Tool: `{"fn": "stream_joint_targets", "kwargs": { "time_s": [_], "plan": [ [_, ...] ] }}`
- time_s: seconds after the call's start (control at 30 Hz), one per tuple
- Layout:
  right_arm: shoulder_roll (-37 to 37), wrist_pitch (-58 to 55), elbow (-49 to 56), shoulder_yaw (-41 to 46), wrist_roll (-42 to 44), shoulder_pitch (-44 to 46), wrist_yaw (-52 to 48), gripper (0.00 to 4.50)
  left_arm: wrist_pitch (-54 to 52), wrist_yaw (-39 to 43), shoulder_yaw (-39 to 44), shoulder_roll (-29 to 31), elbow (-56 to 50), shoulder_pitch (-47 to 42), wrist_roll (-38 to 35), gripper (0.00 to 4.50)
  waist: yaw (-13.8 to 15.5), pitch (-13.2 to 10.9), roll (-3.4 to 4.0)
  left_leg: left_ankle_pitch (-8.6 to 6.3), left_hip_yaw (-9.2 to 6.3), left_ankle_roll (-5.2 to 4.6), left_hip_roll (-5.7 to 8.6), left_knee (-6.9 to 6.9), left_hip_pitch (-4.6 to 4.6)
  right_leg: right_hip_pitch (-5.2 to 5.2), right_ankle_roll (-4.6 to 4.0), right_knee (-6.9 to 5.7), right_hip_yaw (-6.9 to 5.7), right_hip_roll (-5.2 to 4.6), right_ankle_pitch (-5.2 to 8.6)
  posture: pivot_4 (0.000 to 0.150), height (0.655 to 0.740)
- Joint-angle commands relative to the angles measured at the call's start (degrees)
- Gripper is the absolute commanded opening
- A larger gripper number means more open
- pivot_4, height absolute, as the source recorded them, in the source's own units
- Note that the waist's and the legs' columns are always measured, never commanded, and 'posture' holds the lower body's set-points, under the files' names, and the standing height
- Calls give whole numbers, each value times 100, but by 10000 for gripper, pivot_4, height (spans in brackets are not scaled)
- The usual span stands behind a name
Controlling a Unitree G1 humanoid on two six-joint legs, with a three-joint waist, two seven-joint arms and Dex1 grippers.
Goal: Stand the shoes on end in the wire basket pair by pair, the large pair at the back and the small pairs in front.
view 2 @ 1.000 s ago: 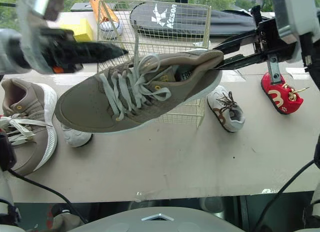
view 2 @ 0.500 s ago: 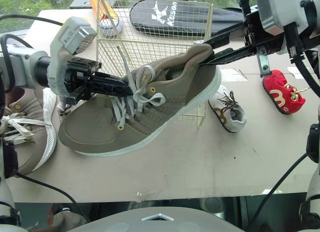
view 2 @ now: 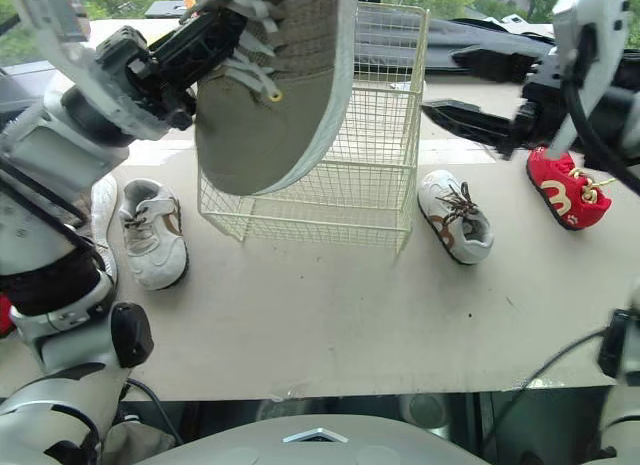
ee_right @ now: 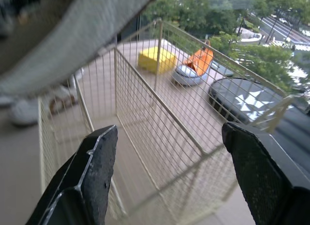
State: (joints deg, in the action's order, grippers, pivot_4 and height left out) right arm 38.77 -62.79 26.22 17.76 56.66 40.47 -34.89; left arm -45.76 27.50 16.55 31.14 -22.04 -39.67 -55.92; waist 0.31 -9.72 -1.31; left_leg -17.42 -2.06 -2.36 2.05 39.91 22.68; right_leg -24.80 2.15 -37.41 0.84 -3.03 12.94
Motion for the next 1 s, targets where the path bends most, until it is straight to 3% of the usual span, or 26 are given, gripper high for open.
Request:
{"fn": "stream_joint_targets", "kwargs": {
  "time_s": [0.03,0.23,0.33,0.47,0.5,0.53,0.6,0.67,0.73,0.87,1.0],
  "plan": [
    [-686,-425,154,20,818,468,1490,33542,1240,404,-554,-31,-443,185,1118,2511,-5,-1,2,1,2,1,2,2,0,-1,-1,-5,1,0,0,1500,7400],
    [-1449,-437,-414,-95,1582,981,2662,33542,2273,844,-1076,-74,-384,318,2080,2509,24,-1,2,1,4,-1,6,4,6,-5,-1,-2,-1,4,0,1500,7400],
    [-1499,-483,-479,-334,1573,994,2741,25662,2341,775,-1065,-223,-370,274,2118,2506,28,-1,2,1,4,-2,6,4,7,-5,-1,-3,-2,6,0,1500,7400],
    [-1424,-432,-441,-510,1501,1062,2736,8944,2145,787,-982,-222,-422,320,1974,2505,19,-1,1,0,4,-4,6,5,9,-5,0,-3,-6,6,0,1500,7400],
    [-1411,-379,-449,-524,1460,1077,2713,6511,2100,873,-933,-214,-459,365,1828,2505,12,-1,2,0,4,-4,6,5,9,-5,0,-4,-6,7,0,1500,7400],
    [-1389,-302,-455,-539,1377,1107,2672,3375,1784,629,-691,-278,-426,345,1415,10505,7,-1,2,0,4,-4,5,5,8,-5,0,-6,-6,8,0,1500,7400],
    [-1323,-116,-477,-532,1208,1161,2547,2153,999,234,-313,-218,-379,376,608,14301,-28,-1,1,0,4,-4,4,8,7,-6,0,-11,-6,8,0,1500,7400],
    [-1209,66,-618,-432,1077,1272,2422,1272,281,51,62,30,-432,630,-392,25631,-83,-1,1,0,1,-5,1,15,8,-7,1,-19,-5,9,0,1500,7400],
    [-1085,258,-856,-228,1058,1444,2279,1262,-170,29,431,370,-479,970,-1187,32618,-124,-1,1,0,1,-5,0,17,8,-8,1,-23,-4,10,0,1500,7400],
    [-605,604,-1504,39,828,1903,1778,765,-490,-216,1009,965,-704,1498,-2079,34346,-119,-5,2,0,2,-5,0,20,6,-9,1,-28,-8,15,0,1500,7400],
    [-203,1582,-2233,-277,-219,2475,1090,742,-424,-403,1111,1262,-1579,2242,-2268,34346,-103,-7,-1,-1,4,-6,1,19,6,-7,0,-18,-8,13,1,1500,7400]
  ]
}}
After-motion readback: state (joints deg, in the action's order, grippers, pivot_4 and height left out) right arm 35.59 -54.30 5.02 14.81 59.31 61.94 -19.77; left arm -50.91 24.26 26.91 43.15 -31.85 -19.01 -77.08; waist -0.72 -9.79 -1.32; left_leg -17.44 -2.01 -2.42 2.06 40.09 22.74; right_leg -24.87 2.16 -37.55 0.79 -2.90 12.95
